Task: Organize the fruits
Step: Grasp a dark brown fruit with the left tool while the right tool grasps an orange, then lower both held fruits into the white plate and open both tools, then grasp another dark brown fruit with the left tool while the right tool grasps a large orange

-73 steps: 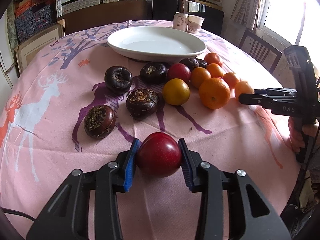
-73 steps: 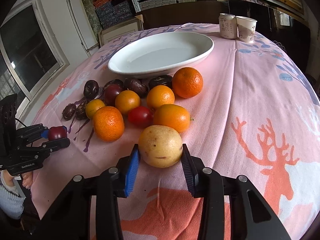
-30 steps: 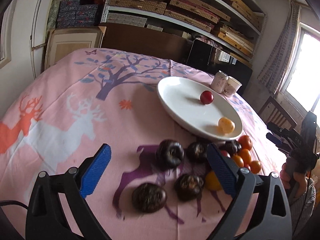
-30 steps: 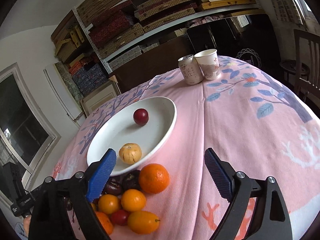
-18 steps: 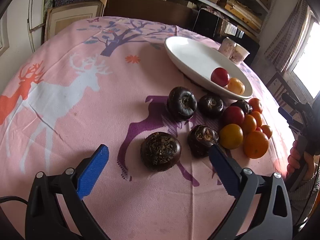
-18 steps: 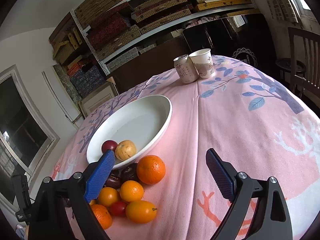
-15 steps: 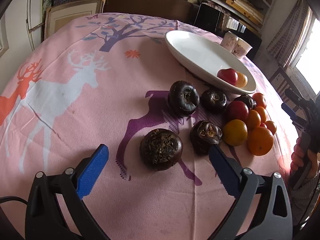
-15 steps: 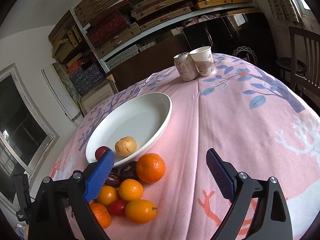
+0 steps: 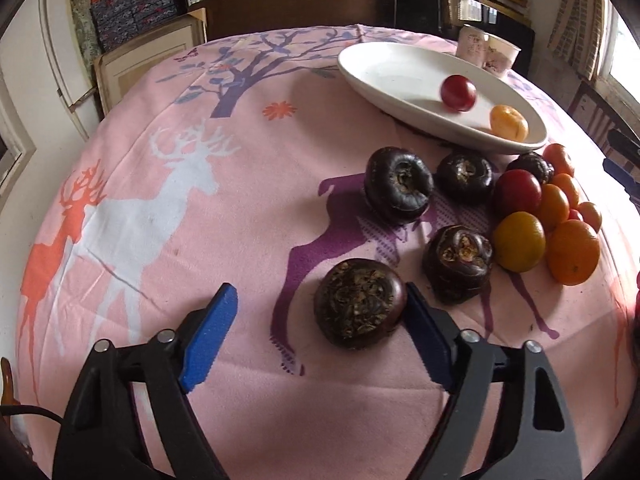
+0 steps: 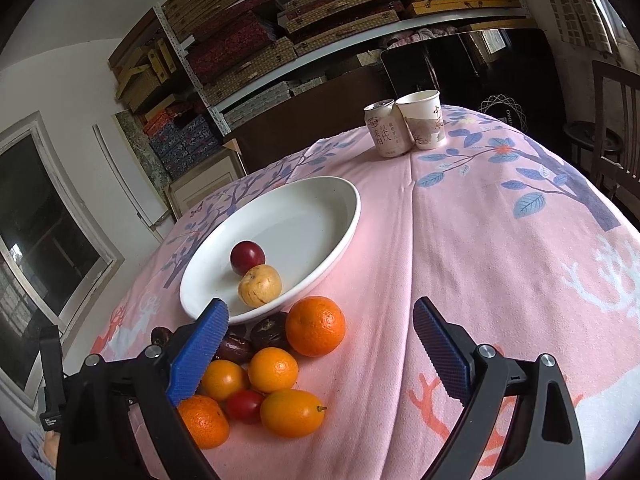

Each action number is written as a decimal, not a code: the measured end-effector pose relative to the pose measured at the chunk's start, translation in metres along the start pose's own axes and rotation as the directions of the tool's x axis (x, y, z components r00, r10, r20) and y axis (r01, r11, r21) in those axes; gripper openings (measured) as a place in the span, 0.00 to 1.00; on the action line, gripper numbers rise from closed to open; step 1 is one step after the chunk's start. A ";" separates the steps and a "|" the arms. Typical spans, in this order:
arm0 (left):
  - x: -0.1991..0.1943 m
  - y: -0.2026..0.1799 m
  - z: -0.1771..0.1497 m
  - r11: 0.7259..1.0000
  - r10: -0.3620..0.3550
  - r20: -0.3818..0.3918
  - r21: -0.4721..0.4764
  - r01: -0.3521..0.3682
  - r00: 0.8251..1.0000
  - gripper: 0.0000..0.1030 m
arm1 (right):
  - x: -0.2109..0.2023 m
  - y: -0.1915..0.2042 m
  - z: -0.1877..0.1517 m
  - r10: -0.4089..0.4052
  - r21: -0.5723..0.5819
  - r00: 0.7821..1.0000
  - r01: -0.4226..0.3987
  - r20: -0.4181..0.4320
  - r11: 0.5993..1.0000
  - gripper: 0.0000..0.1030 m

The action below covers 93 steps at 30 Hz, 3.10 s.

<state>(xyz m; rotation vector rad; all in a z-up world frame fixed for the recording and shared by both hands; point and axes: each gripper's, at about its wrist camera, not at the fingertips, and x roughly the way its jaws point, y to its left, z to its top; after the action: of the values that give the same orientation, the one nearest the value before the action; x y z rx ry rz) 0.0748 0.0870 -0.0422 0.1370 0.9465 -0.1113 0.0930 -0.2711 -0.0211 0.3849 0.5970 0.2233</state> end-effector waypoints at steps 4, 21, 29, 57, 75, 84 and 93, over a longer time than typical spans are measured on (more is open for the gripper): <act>-0.002 -0.007 0.000 0.999 -0.022 0.017 0.042 0.021 1.000 0.60 | 0.001 0.010 -0.009 0.000 -0.047 0.999 -0.002 -0.049 0.999 0.92; -0.003 -0.010 0.000 0.994 -0.096 0.030 0.053 0.094 0.995 0.40 | 0.018 0.022 -0.044 0.006 -0.102 0.947 -0.041 -0.320 0.994 0.45; -0.012 -0.009 0.001 0.989 -0.146 0.071 0.035 0.144 0.987 0.40 | 0.008 0.015 -0.043 0.090 -0.049 0.955 -0.108 -0.281 0.993 0.40; 0.024 -0.067 0.124 0.985 -0.159 0.212 0.094 0.142 0.964 0.86 | 0.075 0.034 0.058 0.058 -0.101 0.995 -0.066 -0.075 0.993 0.61; 0.006 -0.016 0.053 0.992 -0.097 0.193 -0.063 0.111 0.976 0.95 | 0.036 -0.006 0.017 -0.032 0.030 0.999 0.033 -0.043 0.999 0.83; 0.022 -0.026 0.046 0.999 -0.031 0.101 -0.016 0.033 0.994 0.95 | 0.030 -0.013 0.011 -0.046 0.060 0.998 0.048 -0.040 0.997 0.84; 0.026 0.010 0.047 0.987 -0.003 0.091 -0.162 0.018 0.996 0.96 | 0.032 -0.013 0.010 -0.055 0.054 0.997 0.058 -0.055 0.997 0.90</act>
<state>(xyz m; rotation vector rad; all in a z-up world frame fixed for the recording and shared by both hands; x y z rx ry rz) 0.1288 0.0878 -0.0358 -0.0236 0.8617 -0.0491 0.1255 -0.2757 -0.0350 0.4167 0.6667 0.1635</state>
